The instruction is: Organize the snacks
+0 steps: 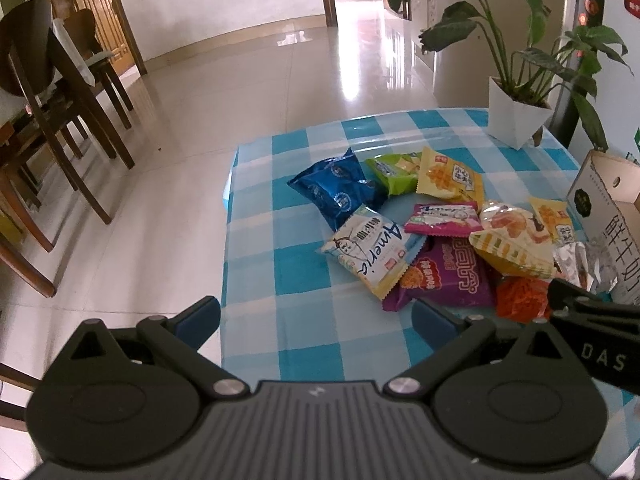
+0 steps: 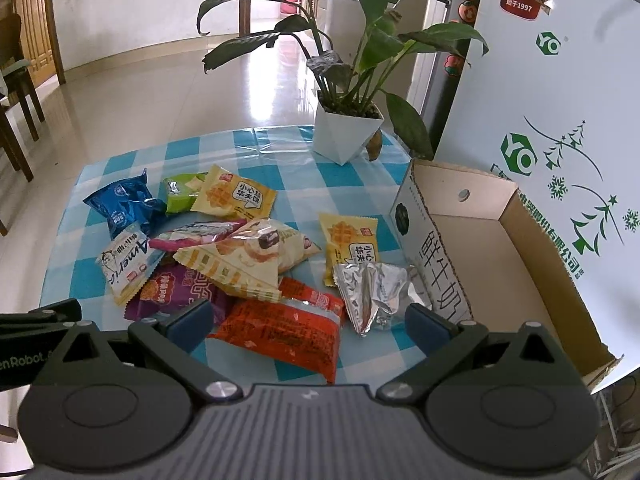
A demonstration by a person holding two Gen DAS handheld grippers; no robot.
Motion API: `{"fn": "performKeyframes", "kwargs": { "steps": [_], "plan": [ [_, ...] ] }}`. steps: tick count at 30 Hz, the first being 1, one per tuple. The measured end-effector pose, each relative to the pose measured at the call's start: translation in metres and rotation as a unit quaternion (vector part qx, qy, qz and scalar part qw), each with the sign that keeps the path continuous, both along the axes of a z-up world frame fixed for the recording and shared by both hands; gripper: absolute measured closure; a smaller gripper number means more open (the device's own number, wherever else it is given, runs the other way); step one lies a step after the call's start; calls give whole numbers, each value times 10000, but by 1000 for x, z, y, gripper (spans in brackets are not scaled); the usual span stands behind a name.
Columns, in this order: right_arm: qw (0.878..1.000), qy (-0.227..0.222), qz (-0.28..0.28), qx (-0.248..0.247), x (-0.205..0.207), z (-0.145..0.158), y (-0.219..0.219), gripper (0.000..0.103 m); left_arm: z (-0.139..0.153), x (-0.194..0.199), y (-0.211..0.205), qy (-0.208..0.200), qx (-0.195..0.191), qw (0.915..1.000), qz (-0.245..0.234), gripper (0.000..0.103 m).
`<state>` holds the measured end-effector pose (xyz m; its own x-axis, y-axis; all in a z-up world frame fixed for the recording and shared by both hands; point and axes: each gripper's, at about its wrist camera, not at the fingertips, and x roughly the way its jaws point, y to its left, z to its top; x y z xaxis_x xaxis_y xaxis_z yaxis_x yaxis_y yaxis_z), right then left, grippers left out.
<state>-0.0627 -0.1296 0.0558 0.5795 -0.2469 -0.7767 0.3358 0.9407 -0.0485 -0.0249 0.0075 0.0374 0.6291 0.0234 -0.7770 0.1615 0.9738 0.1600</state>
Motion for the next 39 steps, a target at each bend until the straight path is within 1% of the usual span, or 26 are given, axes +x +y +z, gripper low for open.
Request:
{"fn": "performKeyframes", "kwargs": {
  "steps": [12, 39],
  "plan": [
    [10000, -2, -11, -2, 1, -1, 2, 0, 1, -1, 1, -51, 88, 9999, 35, 2],
    [10000, 28, -16, 23, 4, -5, 4, 0, 1, -1, 3, -29, 82, 9999, 60, 3]
  ]
}}
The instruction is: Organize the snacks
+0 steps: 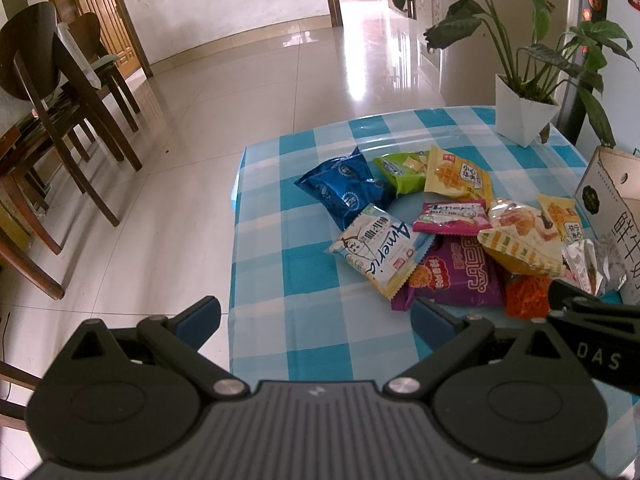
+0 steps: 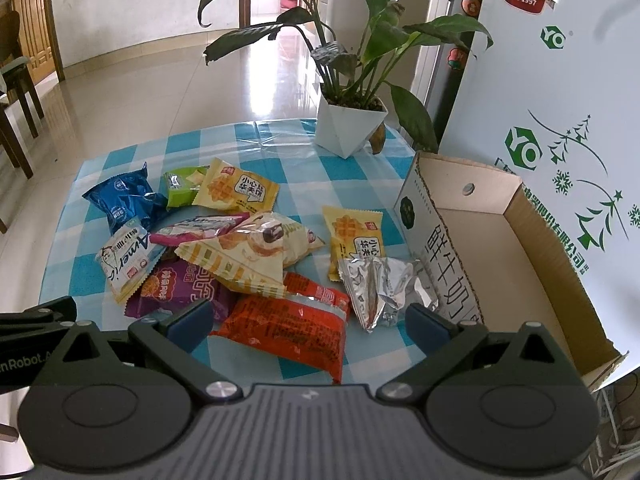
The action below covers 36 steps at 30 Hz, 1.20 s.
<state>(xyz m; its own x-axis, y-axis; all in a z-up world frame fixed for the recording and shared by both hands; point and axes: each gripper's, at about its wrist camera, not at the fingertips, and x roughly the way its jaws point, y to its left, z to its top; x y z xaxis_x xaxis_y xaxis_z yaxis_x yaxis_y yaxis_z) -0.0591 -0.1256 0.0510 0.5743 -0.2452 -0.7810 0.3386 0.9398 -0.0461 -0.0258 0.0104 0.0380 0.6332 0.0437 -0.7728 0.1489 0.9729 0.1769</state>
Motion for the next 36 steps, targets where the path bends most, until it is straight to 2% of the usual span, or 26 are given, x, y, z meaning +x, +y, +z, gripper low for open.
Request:
{"fn": "performKeyframes", "kwargs": {
  "steps": [13, 20, 25, 28, 31, 36],
  "plan": [
    [9999, -20, 103, 74, -1, -2, -5, 0, -2, -2, -3, 38, -60, 10000, -49, 3],
    [9957, -487, 523, 595, -13, 7, -25, 0, 8, 4, 6, -27, -303, 9995, -28, 2],
    [9887, -875, 572, 1073, -27, 16, -54, 0, 22, 18, 21, -220, -489, 9985, 138, 2],
    [9820, -982, 868, 1361, -31, 21, -69, 0, 23, 31, 29, -182, -652, 9975, 220, 2],
    [9805, -953, 1183, 1250, -27, 22, -72, 0, 20, 41, 30, -36, -809, 9965, 203, 2],
    [9819, -694, 1288, 1202, -9, 14, -73, 0, 8, 57, 18, 25, -686, 9975, 153, 2]
  ]
}}
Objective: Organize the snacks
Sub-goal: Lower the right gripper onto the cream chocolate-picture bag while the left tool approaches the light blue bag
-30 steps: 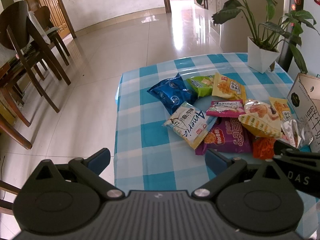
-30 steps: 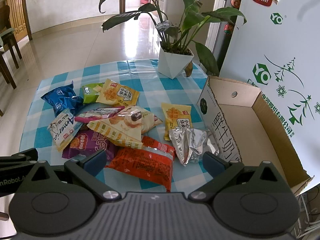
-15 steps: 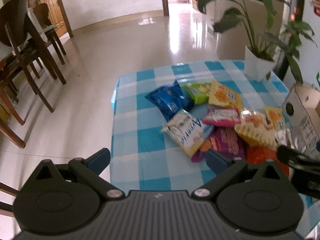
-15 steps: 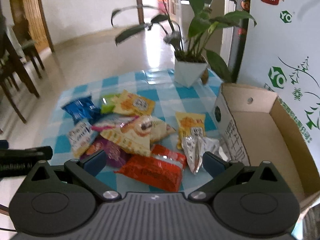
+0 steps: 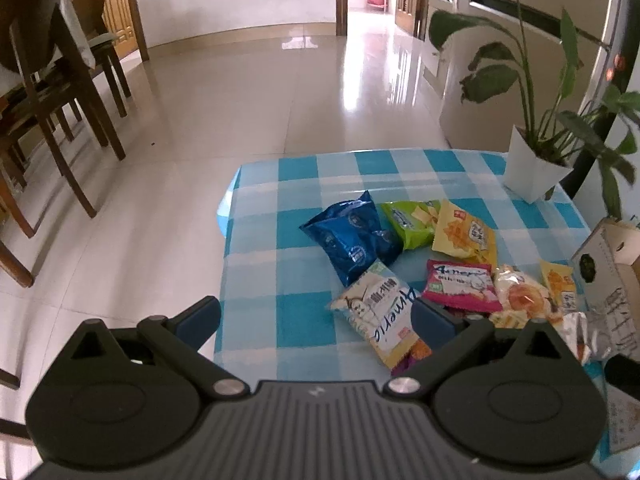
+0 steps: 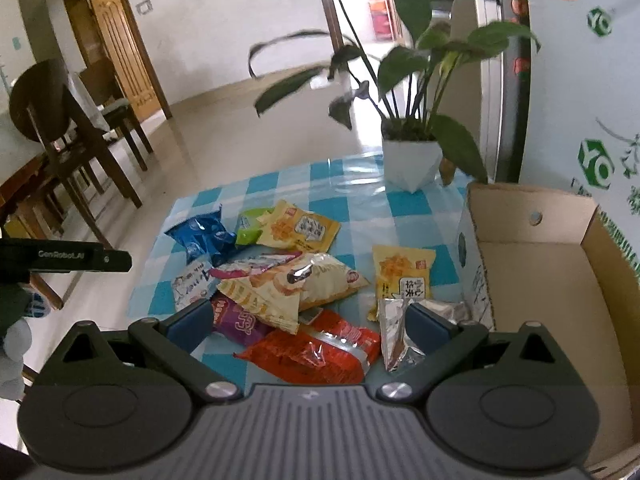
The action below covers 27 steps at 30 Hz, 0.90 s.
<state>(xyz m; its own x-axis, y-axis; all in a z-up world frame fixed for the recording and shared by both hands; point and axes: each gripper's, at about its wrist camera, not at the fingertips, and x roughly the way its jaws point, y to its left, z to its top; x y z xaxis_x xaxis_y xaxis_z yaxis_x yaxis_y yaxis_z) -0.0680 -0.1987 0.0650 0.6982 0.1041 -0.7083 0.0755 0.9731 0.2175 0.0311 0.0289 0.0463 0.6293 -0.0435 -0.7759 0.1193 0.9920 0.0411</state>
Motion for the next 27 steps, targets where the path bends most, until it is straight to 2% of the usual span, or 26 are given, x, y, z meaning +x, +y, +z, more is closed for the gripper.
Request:
{"fn": "performKeyframes", "kwargs": {
  "steps": [3, 10, 16, 20, 27],
  "plan": [
    [9996, 140, -124, 208, 15, -8, 0, 1, -10, 14, -6, 34, 98, 9999, 138, 2],
    [9967, 377, -453, 566, 43, -22, -1, 4, -35, 44, -14, 355, -55, 9990, 265, 2],
    [9877, 602, -900, 1128, 66, -36, -5, 8, -56, 66, -7, 692, -443, 9942, 698, 2],
    [9782, 792, -1180, 1512, 79, -45, -8, 12, -68, 73, -10, 886, -625, 9910, 782, 2],
    [9712, 1101, -1485, 1502, 95, -63, -5, 16, -80, 76, -12, 1020, -909, 9861, 943, 2]
  ]
}}
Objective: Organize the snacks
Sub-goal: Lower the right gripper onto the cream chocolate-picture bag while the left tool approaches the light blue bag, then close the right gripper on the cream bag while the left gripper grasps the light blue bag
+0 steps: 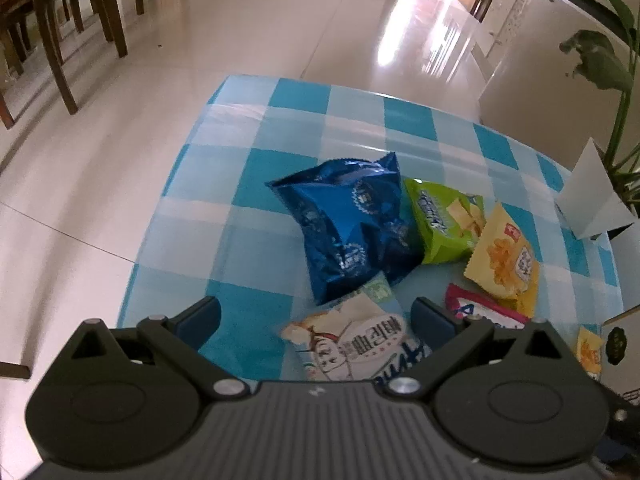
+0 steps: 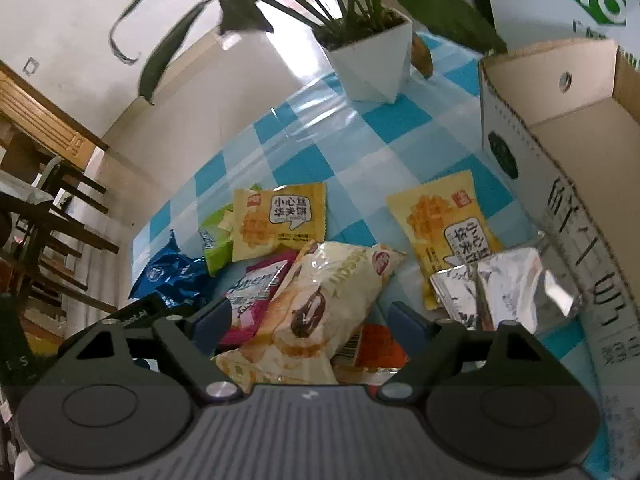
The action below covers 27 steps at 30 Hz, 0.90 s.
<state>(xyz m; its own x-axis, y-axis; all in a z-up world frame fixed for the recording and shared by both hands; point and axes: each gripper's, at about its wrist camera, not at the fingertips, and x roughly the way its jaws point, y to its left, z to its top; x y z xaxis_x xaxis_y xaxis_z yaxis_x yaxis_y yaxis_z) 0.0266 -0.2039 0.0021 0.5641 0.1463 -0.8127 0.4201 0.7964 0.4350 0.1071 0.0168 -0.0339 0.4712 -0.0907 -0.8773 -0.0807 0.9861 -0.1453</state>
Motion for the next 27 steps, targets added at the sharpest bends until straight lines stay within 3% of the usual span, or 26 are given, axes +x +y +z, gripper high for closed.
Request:
{"fn": "performKeyframes", "kwargs": {
  "steps": [8, 12, 19, 27],
  "plan": [
    [9998, 121, -78, 145, 4, -10, -3, 39, -10, -4, -6, 79, -17, 10000, -43, 3],
    [9996, 79, 33, 269, 1, -11, -7, 45, -12, -9, 7, 204, -165, 9997, 20, 22],
    [9992, 68, 204, 329, -4, -10, -6, 46, -9, -19, 23, 201, -312, 9993, -12, 30],
    [9991, 35, 318, 280, -1, -9, 1, 35, -14, -19, 10, 158, 98, 9996, -219, 27]
  ]
}}
